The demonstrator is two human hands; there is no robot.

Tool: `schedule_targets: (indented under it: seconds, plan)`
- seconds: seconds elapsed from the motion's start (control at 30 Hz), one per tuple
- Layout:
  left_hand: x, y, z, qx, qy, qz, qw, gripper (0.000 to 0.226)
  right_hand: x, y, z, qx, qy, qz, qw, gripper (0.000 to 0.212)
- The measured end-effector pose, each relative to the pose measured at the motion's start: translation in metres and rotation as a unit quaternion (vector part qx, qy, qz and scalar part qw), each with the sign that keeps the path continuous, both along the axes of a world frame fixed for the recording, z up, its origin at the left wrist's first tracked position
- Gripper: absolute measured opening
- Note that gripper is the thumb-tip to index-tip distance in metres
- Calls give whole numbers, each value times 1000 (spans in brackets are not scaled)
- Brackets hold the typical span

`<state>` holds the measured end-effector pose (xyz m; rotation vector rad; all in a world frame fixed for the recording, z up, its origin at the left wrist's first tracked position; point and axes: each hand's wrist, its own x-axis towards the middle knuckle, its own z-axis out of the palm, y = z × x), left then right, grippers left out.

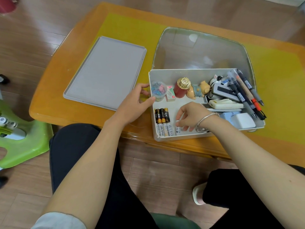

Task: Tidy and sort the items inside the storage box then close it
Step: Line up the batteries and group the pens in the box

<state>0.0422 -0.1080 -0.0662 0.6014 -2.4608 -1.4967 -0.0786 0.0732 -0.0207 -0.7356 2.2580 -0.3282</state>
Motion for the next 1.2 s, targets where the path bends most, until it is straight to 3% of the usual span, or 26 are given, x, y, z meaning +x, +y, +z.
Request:
schedule_targets:
  seconds: [0.2,0.7,0.8,0.93,1.2]
  plan:
    - [0,0,-1,-5,1,1,1000,50,4,-8,0,69,-64,9,996,23]
    - [0,-1,0,9,3,-2,1000,50,0,4,22,39,-82,6,996,36]
    - [1,0,0,13,4,-2,1000,50,-10,17,32,17,-6,9,1000,26]
    - [1,1,2,14,4,1,1000,50,-16,33,31,68,146,67,985,15]
    - [2,1,3,23,6,2,1000,50,-16,41,13,142,214,41,966,17]
